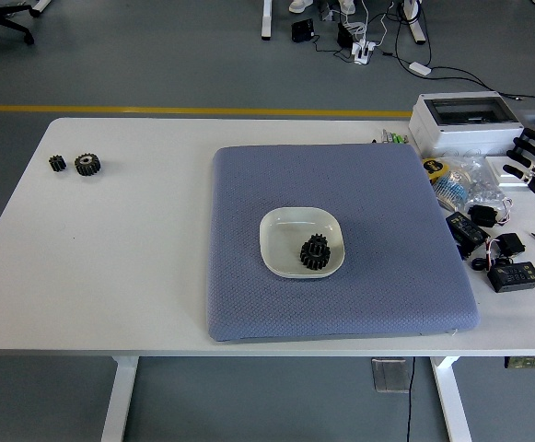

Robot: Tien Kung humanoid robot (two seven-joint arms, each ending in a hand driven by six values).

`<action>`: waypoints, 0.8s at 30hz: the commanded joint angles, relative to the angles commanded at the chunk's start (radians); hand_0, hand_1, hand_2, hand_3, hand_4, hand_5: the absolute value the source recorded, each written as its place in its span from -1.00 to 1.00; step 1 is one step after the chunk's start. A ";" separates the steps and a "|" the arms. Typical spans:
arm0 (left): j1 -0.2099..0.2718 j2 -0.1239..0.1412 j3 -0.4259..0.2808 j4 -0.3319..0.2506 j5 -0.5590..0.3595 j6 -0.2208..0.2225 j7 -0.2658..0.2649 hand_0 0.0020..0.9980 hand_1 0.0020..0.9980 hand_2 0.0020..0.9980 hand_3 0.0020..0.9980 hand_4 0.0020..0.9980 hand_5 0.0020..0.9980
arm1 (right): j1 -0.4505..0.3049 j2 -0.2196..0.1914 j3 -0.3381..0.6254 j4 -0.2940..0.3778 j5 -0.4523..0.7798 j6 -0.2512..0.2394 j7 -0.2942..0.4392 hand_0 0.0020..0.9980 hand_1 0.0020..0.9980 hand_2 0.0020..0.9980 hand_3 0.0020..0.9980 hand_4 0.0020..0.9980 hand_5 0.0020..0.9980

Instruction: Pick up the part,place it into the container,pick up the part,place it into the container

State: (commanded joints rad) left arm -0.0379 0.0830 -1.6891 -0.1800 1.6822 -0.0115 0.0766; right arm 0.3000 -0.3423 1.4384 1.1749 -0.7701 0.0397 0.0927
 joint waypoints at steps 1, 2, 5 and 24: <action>0.000 0.000 0.000 0.000 0.000 0.000 0.000 0.44 0.36 0.37 0.14 0.22 0.14 | -0.003 0.004 0.002 -0.002 -0.001 0.001 -0.001 0.55 0.53 0.57 0.55 1.00 0.66; 0.001 0.000 0.000 0.000 0.000 0.000 0.000 0.44 0.36 0.37 0.14 0.22 0.14 | -0.006 0.008 0.005 -0.003 -0.003 0.001 -0.003 0.56 0.53 0.57 0.55 1.00 0.69; 0.001 -0.001 0.000 0.000 0.000 0.000 0.000 0.44 0.36 0.37 0.14 0.22 0.14 | -0.011 0.016 0.013 -0.007 -0.008 0.001 -0.007 0.56 0.53 0.57 0.55 1.00 0.69; 0.004 -0.003 -0.003 0.000 0.003 0.000 0.000 0.44 0.36 0.37 0.14 0.22 0.14 | -0.021 0.033 0.065 -0.012 -0.021 -0.003 -0.003 0.54 0.51 0.55 0.55 1.00 0.71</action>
State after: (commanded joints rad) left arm -0.0340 0.0802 -1.6924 -0.1800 1.6849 -0.0117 0.0771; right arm 0.2792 -0.3091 1.5035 1.1627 -0.7910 0.0372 0.0898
